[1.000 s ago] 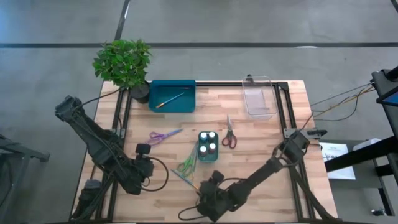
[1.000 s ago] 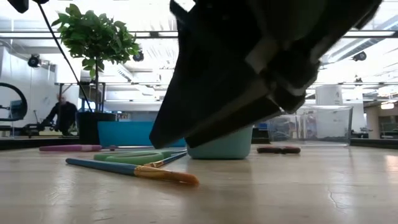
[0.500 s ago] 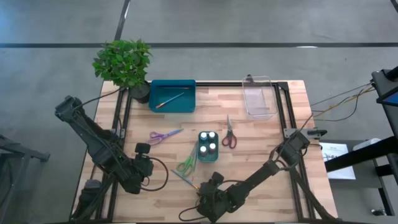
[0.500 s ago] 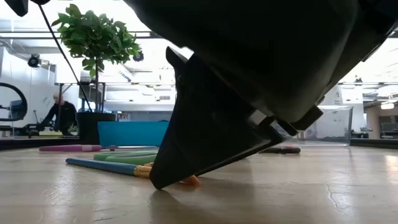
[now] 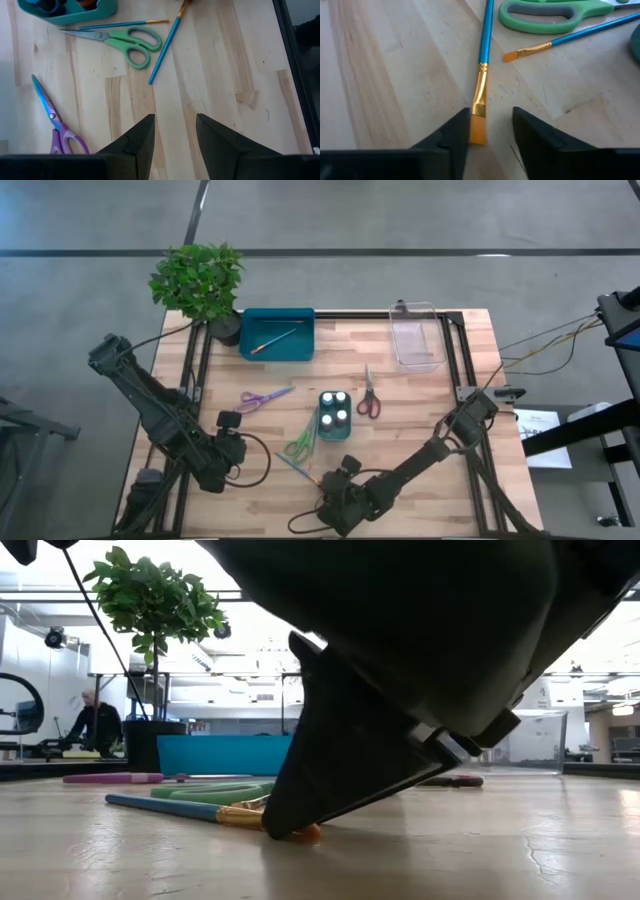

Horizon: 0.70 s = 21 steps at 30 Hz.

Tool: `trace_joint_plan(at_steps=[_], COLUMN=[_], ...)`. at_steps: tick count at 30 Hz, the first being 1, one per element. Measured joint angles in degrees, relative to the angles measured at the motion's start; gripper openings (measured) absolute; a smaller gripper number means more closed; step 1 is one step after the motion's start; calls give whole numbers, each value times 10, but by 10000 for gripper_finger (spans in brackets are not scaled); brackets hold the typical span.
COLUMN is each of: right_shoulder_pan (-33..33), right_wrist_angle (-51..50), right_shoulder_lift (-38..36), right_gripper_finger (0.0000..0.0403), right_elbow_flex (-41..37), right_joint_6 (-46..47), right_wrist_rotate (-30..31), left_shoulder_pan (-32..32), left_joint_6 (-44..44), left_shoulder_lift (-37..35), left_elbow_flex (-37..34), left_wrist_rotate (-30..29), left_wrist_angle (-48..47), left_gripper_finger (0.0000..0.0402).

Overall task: Pick & Place Paint Supplies
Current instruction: Put the big blue paint brush into the blue bin

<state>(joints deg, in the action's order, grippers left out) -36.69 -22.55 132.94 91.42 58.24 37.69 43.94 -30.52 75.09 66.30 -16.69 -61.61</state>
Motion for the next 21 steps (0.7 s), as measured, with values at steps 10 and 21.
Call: trace_joint_plan(at_steps=[10,21], right_shoulder_pan=[1,-5], right_wrist_angle=[14,19], right_shoulder_lift=[-2,-46], right_gripper_finger=[12,8], right_elbow_flex=[0,15], right_joint_6=[0,-43], right_wrist_rotate=[-42,-104], left_shoulder_pan=[0,0], left_joint_6=[-11,-18], left_shoulder_lift=[0,0], left_elbow_flex=[0,1], left_wrist_rotate=[2,4], left_wrist_angle=[0,-22], left_gripper_finger=[150,150])
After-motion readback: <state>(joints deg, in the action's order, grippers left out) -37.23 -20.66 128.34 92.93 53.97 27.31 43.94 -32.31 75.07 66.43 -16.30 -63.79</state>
